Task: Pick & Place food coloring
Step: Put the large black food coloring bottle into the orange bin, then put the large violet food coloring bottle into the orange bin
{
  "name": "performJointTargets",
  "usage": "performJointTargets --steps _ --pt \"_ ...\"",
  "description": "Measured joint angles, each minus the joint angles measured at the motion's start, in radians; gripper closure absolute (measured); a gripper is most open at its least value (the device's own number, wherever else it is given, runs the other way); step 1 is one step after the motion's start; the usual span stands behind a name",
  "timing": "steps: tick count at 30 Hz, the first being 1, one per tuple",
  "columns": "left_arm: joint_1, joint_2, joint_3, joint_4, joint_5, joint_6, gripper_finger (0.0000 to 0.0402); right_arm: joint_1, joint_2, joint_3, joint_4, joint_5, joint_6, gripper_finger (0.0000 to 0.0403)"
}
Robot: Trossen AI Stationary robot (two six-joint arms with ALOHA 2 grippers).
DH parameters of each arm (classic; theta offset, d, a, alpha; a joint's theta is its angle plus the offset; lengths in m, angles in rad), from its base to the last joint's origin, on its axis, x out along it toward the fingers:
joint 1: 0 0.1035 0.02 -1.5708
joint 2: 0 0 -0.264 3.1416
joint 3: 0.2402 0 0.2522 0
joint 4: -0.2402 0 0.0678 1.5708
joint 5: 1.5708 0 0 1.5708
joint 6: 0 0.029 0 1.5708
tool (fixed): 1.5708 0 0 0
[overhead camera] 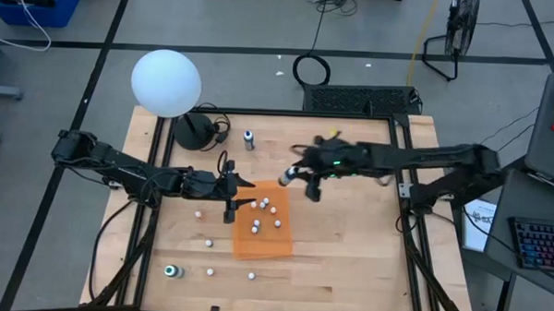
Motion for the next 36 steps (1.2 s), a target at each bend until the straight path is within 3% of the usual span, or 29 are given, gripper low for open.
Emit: performJointTargets --steps 5,10,21,27,33,36 --pt "0.0 0.0 0.0 0.004 0.0 0.0 0.0204 0.013 0.19 0.134 -0.064 -0.056 -0.032 0.0297" --pt "0.0 0.0 0.0 0.006 0.0 0.0 0.0204 0.01 0.303 0.149 -0.073 -0.08 -0.034 0.0297" --pt "0.0 0.0 0.0 0.017 0.0 0.0 0.0204 0.008 0.431 0.149 -0.052 -0.079 -0.072 0.0297" --pt "0.0 0.0 0.0 0.019 0.0 0.0 0.0204 0.007 0.437 0.151 -0.042 -0.079 -0.085 0.0294" --pt "0.0 0.0 0.0 0.02 0.0 0.0 0.0204 0.017 0.37 0.149 -0.079 -0.077 -0.098 0.0176" --pt "0.0 0.0 0.0 0.021 0.0 0.0 0.0204 0.019 0.31 0.149 -0.191 -0.013 -0.098 0.0146"
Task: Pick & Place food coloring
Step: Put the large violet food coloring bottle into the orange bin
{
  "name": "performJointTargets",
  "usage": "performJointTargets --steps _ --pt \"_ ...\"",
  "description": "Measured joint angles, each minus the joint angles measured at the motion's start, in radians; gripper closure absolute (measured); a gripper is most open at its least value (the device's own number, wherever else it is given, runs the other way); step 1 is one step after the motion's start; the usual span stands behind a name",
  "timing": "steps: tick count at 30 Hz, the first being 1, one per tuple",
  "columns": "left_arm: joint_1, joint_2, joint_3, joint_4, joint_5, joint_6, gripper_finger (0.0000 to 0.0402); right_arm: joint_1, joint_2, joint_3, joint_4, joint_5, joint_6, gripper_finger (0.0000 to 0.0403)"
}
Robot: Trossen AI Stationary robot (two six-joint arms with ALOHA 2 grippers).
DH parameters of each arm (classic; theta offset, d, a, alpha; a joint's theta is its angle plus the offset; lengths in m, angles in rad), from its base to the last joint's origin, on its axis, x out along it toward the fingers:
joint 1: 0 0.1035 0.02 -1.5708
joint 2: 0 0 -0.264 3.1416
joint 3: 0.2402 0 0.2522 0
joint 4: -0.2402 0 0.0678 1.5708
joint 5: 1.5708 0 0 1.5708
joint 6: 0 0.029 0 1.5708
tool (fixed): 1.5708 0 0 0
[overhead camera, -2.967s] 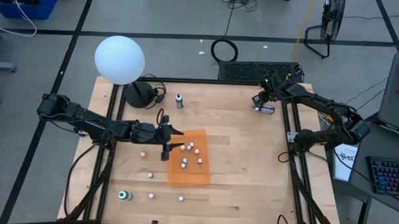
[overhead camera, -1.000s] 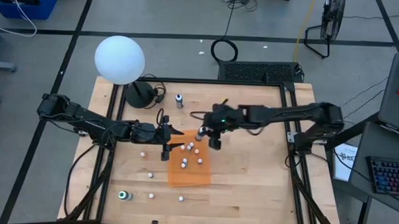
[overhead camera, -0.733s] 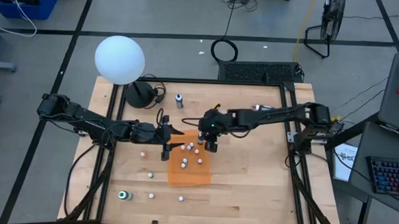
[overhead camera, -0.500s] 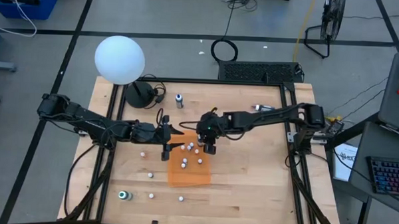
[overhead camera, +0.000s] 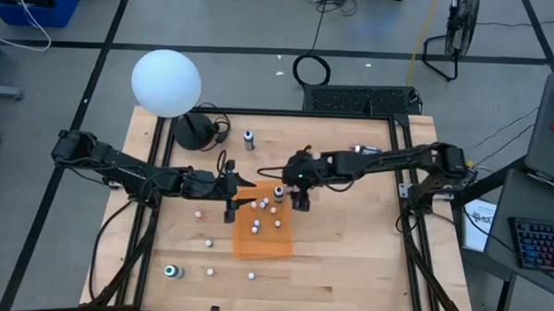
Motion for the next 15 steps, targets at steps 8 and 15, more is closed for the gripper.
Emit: performJointTargets --steps 8,15 --pt "0.0 0.0 0.0 0.001 0.0 0.0 0.0204 -0.087 -0.189 -0.017 -0.502 0.342 0.052 0.0165" --pt "0.0 0.0 0.0 0.001 0.0 0.0 0.0204 -0.367 -0.306 -0.198 -0.546 0.3 -0.029 0.0194"
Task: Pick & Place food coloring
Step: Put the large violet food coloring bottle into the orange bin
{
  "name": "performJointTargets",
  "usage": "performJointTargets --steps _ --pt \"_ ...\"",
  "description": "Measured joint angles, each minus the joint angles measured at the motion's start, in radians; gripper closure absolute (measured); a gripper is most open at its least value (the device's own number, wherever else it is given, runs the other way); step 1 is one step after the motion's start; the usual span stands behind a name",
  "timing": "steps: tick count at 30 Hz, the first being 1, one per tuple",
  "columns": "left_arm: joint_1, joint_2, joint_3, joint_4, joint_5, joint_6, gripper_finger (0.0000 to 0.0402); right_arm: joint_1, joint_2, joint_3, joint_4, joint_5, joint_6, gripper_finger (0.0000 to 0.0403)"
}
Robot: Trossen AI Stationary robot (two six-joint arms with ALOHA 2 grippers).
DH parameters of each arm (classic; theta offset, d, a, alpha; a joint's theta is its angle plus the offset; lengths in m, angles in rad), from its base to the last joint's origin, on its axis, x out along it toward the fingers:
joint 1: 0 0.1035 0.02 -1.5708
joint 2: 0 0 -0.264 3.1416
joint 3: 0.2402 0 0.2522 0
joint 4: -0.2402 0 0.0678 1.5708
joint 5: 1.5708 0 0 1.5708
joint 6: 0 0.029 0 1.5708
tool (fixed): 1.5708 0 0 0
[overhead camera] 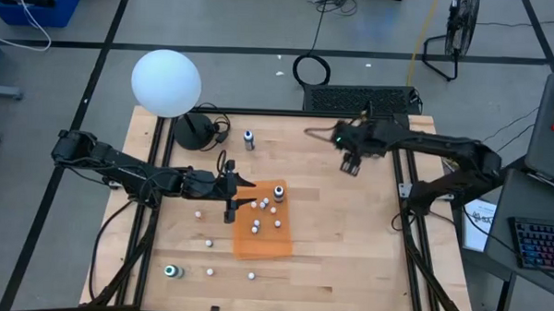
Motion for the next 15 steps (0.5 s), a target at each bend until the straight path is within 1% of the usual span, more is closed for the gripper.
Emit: performJointTargets --steps 4,7,9,13,15 --pt "0.0 0.0 0.0 0.0 0.0 0.0 0.0204 -0.192 -0.045 -0.125 0.027 -0.016 -0.07 0.0197" --pt "0.0 0.0 0.0 0.0 0.0 0.0 0.0204 -0.307 -0.066 -0.219 0.086 -0.102 -0.121 0.0197" --pt "0.0 0.0 0.0 0.0 0.0 0.0 0.0204 -0.356 -0.072 -0.269 0.123 -0.137 -0.162 0.0197" --pt "0.0 0.0 0.0 0.0 0.0 0.0 0.0204 -0.414 -0.072 -0.34 0.206 -0.156 -0.262 0.0197" --pt "0.0 0.0 0.0 0.0 0.0 0.0 0.0204 -0.436 -0.072 -0.352 0.254 -0.158 -0.288 0.0197"
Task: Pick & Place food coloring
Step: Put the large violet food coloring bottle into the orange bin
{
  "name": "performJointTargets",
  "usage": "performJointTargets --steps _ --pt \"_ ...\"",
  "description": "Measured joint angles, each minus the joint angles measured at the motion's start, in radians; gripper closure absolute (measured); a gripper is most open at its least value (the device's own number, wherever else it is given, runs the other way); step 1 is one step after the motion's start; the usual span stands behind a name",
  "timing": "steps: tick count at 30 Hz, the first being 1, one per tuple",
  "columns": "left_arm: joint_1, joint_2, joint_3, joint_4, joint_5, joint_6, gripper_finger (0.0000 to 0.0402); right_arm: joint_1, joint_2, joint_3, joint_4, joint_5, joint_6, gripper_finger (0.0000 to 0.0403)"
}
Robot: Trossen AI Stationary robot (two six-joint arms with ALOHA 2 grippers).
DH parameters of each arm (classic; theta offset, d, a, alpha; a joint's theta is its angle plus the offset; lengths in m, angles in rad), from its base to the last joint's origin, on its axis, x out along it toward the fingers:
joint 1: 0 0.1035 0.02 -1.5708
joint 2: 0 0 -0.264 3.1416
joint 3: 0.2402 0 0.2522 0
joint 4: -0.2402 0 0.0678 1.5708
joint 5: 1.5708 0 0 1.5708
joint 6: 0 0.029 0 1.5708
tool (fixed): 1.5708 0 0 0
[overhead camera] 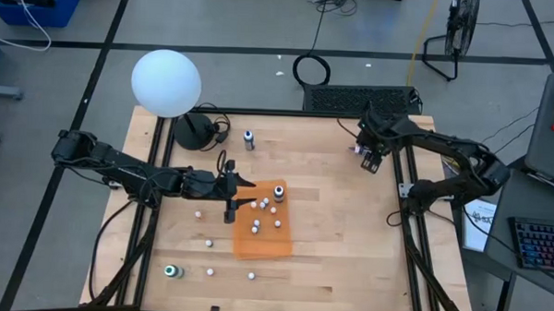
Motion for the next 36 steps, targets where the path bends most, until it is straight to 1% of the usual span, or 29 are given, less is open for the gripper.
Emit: performJointTargets --steps 3,7,12,18,21,23,26,27,28,31,34,36 --pt "0.0 0.0 0.0 0.0 0.0 0.0 0.0204 -0.037 -0.001 -0.001 0.048 -0.01 -0.017 0.0197" --pt "0.0 0.0 0.0 0.0 0.0 0.0 0.0204 -0.081 0.012 -0.001 0.06 -0.098 -0.018 0.0197" --pt "0.0 0.0 0.0 0.0 0.0 0.0 0.0204 -0.103 0.072 -0.002 0.049 -0.104 -0.012 0.0197" --pt "0.0 0.0 0.0 0.0 0.0 0.0 0.0204 -0.103 0.173 -0.002 0.088 -0.106 -0.003 0.0199" --pt "0.0 0.0 0.0 0.0 0.0 0.0 0.0204 -0.102 0.214 0.002 0.085 -0.108 0.037 0.0212" --pt "0.0 0.0 0.0 0.0 0.0 0.0 0.0204 -0.102 0.224 0.002 0.077 -0.127 0.068 0.0234" --pt "0.0 0.0 0.0 0.0 0.0 0.0 0.0204 -0.083 0.212 0.001 0.077 -0.136 0.087 0.0285" --pt "0.0 0.0 0.0 0.0 0.0 0.0 0.0204 -0.075 0.203 0.0 0.078 -0.164 0.087 0.0297" --pt "0.0 0.0 0.0 0.0 0.0 -0.006 0.0204 -0.063 0.191 0.0 0.083 -0.203 0.091 0.0298" --pt "0.0 0.0 0.0 0.052 0.002 -0.101 0.0204 0.005 0.138 -0.007 0.101 -0.306 0.108 0.0298" --pt "0.0 0.0 0.0 0.116 0.002 -0.183 0.0204 0.098 0.046 -0.004 0.153 -0.366 0.143 0.0298" --pt "0.0 0.0 0.0 0.175 0.002 -0.21 0.0204 0.182 -0.024 -0.004 0.181 -0.391 0.19 0.0298"
